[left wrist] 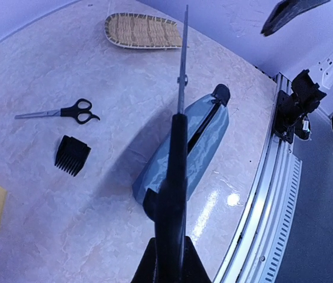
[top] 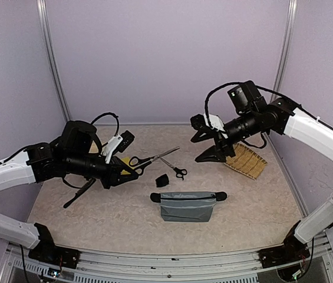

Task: Sort the hair-cutting tools
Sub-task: Pass from the left arm to the right

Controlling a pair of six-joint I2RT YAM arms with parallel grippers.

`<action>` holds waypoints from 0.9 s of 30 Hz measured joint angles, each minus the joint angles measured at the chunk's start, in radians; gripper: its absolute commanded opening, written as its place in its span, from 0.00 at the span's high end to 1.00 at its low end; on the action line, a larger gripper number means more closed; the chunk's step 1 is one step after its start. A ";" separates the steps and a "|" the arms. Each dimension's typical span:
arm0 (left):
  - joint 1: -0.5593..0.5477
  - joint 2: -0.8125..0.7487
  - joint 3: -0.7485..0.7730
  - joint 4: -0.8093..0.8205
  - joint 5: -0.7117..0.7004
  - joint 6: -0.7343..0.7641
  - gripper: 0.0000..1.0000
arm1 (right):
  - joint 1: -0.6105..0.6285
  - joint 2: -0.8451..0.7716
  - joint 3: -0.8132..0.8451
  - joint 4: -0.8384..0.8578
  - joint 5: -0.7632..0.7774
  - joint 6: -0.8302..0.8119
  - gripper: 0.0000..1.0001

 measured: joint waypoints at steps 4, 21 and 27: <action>-0.090 0.011 0.080 -0.030 -0.061 0.035 1.00 | 0.004 0.042 0.018 -0.054 -0.048 -0.005 0.34; -0.222 0.182 0.192 -0.127 -0.237 0.121 1.00 | 0.046 0.140 0.064 -0.227 -0.122 -0.014 0.45; -0.223 0.150 0.177 -0.124 -0.238 0.133 1.00 | 0.050 0.190 0.066 -0.235 -0.108 -0.002 0.55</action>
